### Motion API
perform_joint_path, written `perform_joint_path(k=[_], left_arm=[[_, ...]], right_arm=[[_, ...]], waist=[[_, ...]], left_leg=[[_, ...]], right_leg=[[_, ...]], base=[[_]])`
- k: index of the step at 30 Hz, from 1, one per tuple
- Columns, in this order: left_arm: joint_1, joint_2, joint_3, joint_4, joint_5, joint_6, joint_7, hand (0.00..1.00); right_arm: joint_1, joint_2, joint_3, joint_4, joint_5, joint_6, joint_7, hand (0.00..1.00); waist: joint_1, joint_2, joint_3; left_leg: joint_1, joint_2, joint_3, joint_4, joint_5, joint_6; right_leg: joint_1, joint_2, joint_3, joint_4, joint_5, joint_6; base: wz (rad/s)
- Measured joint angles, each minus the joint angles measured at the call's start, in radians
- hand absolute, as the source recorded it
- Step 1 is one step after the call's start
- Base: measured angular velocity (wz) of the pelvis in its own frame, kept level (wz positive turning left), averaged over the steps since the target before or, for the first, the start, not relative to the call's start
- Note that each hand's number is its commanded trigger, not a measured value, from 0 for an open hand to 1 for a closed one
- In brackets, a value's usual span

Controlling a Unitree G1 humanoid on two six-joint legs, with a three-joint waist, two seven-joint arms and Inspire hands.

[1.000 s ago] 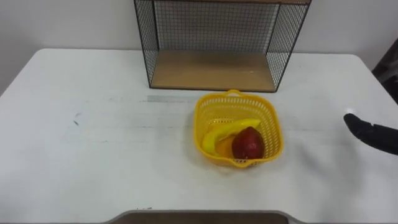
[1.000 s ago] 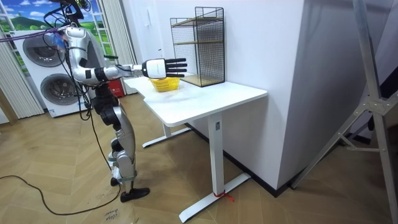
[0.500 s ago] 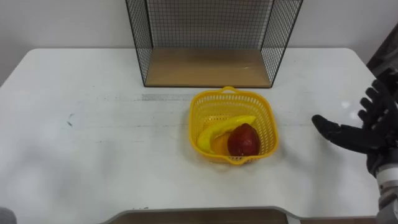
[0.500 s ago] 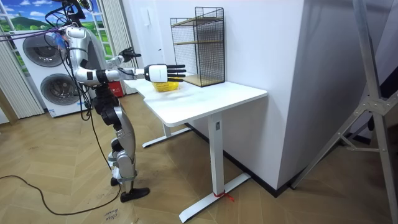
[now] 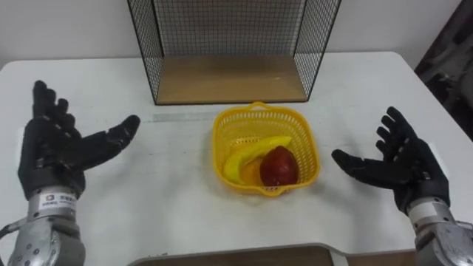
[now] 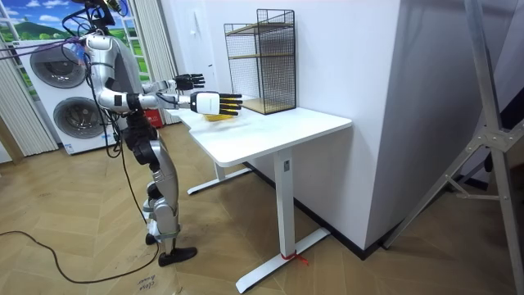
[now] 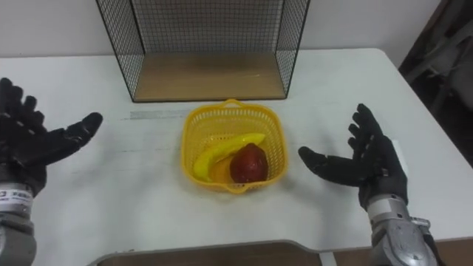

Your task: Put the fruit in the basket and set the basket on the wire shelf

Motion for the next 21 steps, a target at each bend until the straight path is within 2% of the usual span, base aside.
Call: perform_joint_path(k=[2,4,7,16,21], left_arm=[[-0.003,-0.001,-0.022,0.039,-0.008,0.007,-0.014,0.00],[-0.003,-0.003,-0.042,0.058,-0.008,0.017,-0.021,0.00],[-0.002,-0.006,-0.051,0.066,-0.008,0.028,-0.048,0.00],[-0.003,-0.015,-0.071,0.066,-0.012,0.029,-0.066,0.00],[-0.004,-0.024,-0.098,0.081,-0.017,0.030,-0.098,0.00]], right_arm=[[-0.012,0.002,0.024,0.025,0.030,-0.001,-0.001,0.00],[-0.012,0.011,0.050,0.027,0.041,-0.001,0.002,0.00],[-0.013,0.024,0.078,0.027,0.061,-0.001,0.017,0.00],[-0.015,0.025,0.112,0.027,0.074,-0.001,0.035,0.00],[-0.019,0.049,0.120,0.027,0.113,-0.001,0.036,0.00]], waist=[[0.000,-0.007,0.0015],[0.000,-0.014,-0.0022],[0.000,-0.019,-0.0025],[0.001,-0.015,-0.0056],[0.000,-0.016,-0.0061]], left_leg=[[0.000,0.000,0.004,0.000,0.000,0.000],[-0.009,0.000,0.009,0.001,0.000,0.000],[-0.015,0.000,0.012,0.002,0.000,0.000],[-0.014,0.001,0.017,0.003,0.000,0.000],[-0.013,0.000,0.018,0.003,0.000,0.000]], right_leg=[[-0.001,0.000,0.002,0.002,0.000,0.000],[-0.012,0.001,0.008,0.003,0.000,-0.001],[-0.014,0.003,0.021,0.003,0.002,0.000],[-0.016,0.005,0.026,0.005,0.002,0.000],[-0.016,0.005,0.024,0.003,0.002,0.000]], base=[[0.00],[-0.06],[-0.04],[-0.01],[0.00]])
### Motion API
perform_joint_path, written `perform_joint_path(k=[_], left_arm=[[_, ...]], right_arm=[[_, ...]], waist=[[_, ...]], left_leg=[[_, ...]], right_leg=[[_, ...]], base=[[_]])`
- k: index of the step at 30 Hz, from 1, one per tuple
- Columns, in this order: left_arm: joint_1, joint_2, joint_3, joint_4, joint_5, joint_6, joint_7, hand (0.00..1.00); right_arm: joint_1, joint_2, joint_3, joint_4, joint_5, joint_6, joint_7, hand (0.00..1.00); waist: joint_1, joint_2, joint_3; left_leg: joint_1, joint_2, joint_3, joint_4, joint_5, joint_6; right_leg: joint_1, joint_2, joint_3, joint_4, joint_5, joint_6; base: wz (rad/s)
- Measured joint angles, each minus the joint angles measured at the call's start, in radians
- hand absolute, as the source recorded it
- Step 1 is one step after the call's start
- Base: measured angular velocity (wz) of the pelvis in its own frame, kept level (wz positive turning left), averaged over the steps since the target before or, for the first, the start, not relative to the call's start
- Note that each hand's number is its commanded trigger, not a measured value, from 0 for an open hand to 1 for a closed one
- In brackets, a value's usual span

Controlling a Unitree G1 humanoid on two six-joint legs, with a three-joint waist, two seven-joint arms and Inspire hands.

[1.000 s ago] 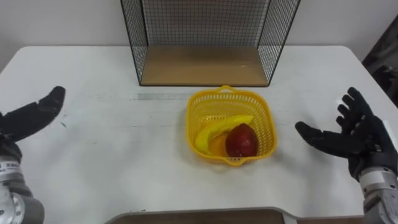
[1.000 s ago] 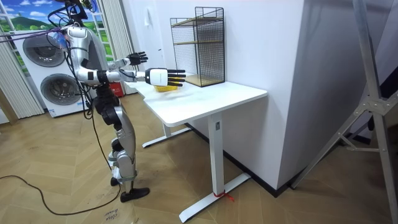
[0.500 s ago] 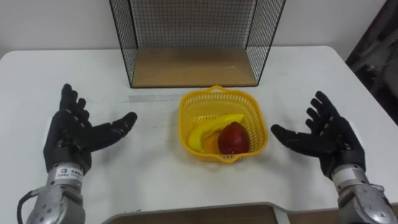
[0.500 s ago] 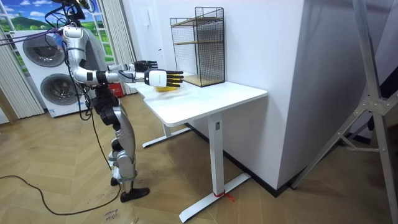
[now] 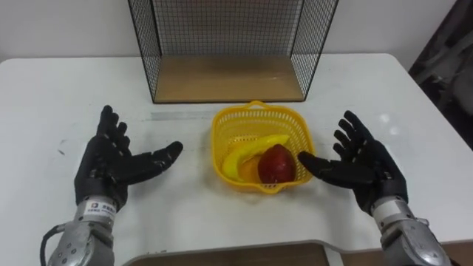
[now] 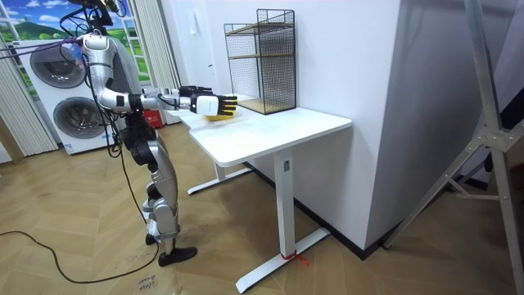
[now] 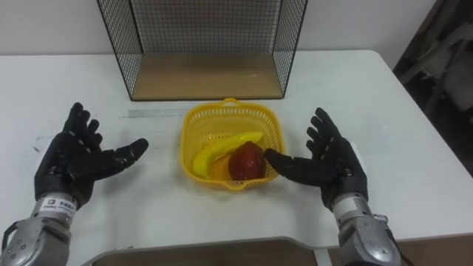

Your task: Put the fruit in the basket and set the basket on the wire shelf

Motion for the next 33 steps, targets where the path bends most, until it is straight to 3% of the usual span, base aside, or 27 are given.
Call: perform_joint_path(k=[7,12,17,24,33], left_arm=[[0.000,-0.001,-0.024,0.044,0.003,0.002,-0.020,0.00],[0.000,-0.009,-0.044,0.082,0.011,0.002,-0.049,0.00],[-0.009,-0.014,-0.058,0.095,0.010,0.000,-0.056,0.00],[-0.035,-0.020,-0.061,0.133,0.011,0.001,-0.075,0.00],[-0.043,-0.019,-0.068,0.144,0.014,0.002,-0.076,0.00]], right_arm=[[0.000,0.010,0.012,0.002,0.000,0.000,0.014,0.00],[0.000,0.030,0.032,0.006,0.000,0.000,0.059,0.00],[-0.009,0.041,0.038,0.009,0.000,0.000,0.082,0.00],[-0.052,0.054,0.066,0.079,0.000,0.000,0.086,0.00],[-0.064,0.063,0.080,0.110,0.000,0.000,0.085,0.00]], waist=[[0.000,0.000,0.0004],[-0.002,-0.009,0.0076],[-0.001,-0.006,0.0082],[-0.003,0.005,0.0018],[-0.013,0.011,0.0011]], left_leg=[[0.005,0.001,0.001,0.000,0.000,0.000],[-0.001,0.001,0.001,0.000,0.000,0.000],[-0.003,0.000,0.001,0.001,0.000,0.000],[-0.006,0.000,0.001,0.005,0.000,0.000],[-0.009,-0.001,0.000,0.009,0.000,0.000]], right_leg=[[0.006,0.001,0.000,0.000,0.000,0.000],[0.003,0.001,0.003,-0.002,0.000,0.000],[0.002,0.000,0.001,-0.003,0.000,0.000],[0.002,-0.001,-0.003,-0.003,0.001,0.000],[0.003,-0.004,-0.010,-0.003,0.001,0.000]], base=[[0.00],[0.00],[0.00],[0.01],[0.01]])
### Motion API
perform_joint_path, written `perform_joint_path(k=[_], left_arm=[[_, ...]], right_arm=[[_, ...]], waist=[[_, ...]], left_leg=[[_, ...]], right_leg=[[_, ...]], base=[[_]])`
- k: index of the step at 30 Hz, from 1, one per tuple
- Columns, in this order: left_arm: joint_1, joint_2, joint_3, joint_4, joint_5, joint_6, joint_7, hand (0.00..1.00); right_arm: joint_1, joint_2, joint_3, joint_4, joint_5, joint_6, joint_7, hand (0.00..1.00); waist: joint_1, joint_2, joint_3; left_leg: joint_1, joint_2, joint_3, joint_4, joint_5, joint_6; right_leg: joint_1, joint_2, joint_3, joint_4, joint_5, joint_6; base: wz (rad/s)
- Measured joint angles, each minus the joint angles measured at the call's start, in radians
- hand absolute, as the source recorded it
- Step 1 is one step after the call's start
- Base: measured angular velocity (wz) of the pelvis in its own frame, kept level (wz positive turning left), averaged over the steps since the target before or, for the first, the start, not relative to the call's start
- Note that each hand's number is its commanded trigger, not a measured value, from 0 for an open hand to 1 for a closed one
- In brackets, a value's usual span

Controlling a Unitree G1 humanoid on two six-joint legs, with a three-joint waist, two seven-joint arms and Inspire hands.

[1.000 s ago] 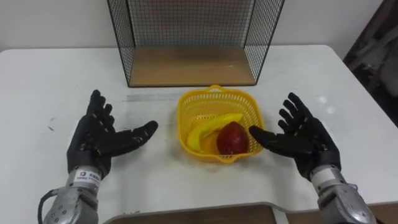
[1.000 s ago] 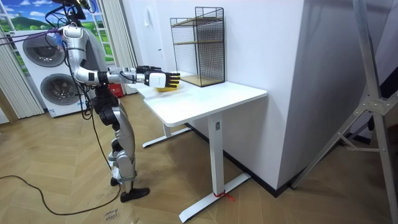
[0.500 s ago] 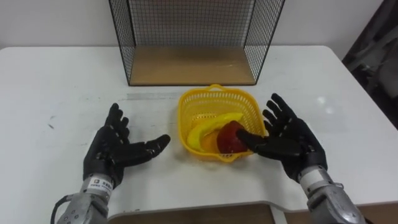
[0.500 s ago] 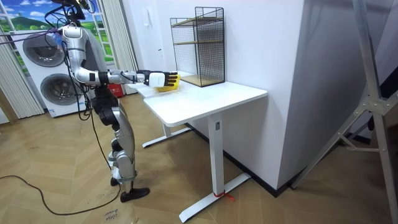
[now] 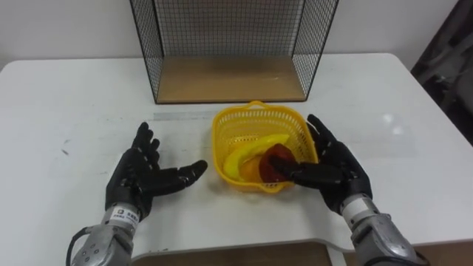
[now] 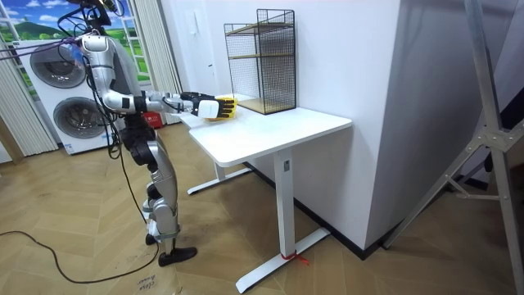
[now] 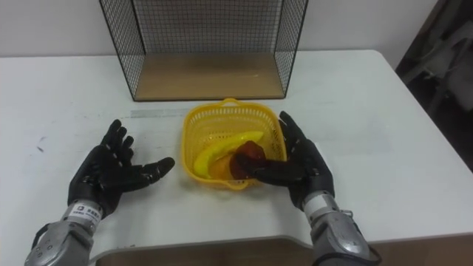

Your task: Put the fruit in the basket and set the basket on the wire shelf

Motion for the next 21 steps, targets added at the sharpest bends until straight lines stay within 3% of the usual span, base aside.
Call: perform_joint_path(k=[9,21], left_arm=[[0.000,0.001,-0.006,0.001,-0.002,-0.002,0.000,0.00],[0.000,-0.004,-0.015,-0.001,-0.007,-0.012,-0.003,0.00]], right_arm=[[-0.038,0.017,0.035,0.046,0.037,-0.004,0.000,0.00],[-0.041,0.018,0.063,0.076,0.047,-0.010,0.000,0.00]], waist=[[-0.019,-0.006,0.0021],[-0.017,-0.012,0.0038]], left_leg=[[0.000,0.000,0.000,-0.001,0.000,0.000],[-0.002,0.000,0.000,0.001,0.000,0.000]], right_leg=[[0.001,-0.002,-0.009,0.000,0.000,0.000],[0.000,-0.003,-0.013,-0.002,0.000,0.000]], base=[[0.00],[0.00]])
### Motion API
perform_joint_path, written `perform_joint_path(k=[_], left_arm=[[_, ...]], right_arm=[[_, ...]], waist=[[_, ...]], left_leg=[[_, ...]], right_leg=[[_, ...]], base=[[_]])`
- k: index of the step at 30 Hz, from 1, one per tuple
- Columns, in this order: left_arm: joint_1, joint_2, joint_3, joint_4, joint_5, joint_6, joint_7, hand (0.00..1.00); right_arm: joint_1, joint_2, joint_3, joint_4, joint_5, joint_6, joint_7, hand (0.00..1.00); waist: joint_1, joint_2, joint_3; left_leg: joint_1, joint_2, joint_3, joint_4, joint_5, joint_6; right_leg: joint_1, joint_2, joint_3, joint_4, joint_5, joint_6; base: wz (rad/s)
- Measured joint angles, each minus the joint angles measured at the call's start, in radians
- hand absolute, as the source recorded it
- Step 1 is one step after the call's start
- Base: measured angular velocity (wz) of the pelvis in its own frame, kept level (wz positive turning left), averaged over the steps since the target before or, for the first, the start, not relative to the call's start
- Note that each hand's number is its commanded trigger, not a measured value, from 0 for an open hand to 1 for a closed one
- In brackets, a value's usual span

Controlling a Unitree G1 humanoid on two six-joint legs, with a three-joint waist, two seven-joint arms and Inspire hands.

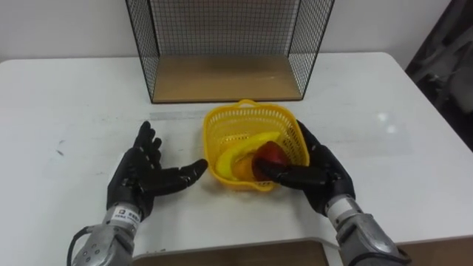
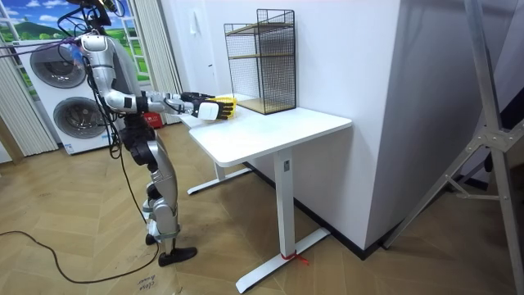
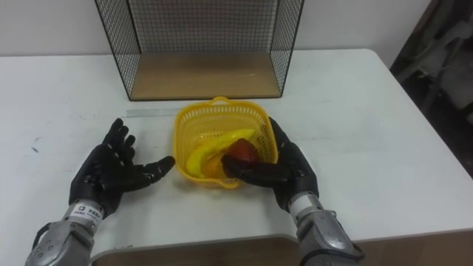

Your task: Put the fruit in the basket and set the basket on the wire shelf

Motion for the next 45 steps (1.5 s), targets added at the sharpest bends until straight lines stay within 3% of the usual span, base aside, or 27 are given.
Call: perform_joint_path(k=[21,33,45], left_arm=[[-0.001,-0.018,-0.068,-0.003,-0.011,0.009,-0.059,0.00],[0.000,-0.015,-0.074,-0.003,-0.129,0.011,-0.061,0.00],[0.000,-0.011,-0.077,-0.002,-0.204,0.025,-0.078,0.00]], right_arm=[[0.000,0.002,0.000,0.010,0.005,-0.013,0.000,0.00],[0.000,0.000,0.006,0.008,-0.003,-0.013,0.000,0.00],[0.000,-0.001,0.005,0.009,-0.012,-0.013,0.018,0.00]], waist=[[0.000,0.002,-0.0016],[0.003,-0.010,-0.0031],[0.002,-0.006,-0.0005]], left_leg=[[0.003,0.000,0.000,0.000,0.000,0.000],[0.005,0.001,0.002,-0.002,0.000,0.000],[0.003,0.001,0.004,0.000,0.000,0.000]], right_leg=[[-0.001,0.000,0.000,0.001,0.000,0.000],[-0.001,0.001,0.003,0.002,0.000,0.000],[-0.001,0.002,0.010,0.005,0.000,0.000]], base=[[0.00],[0.00],[0.00]])
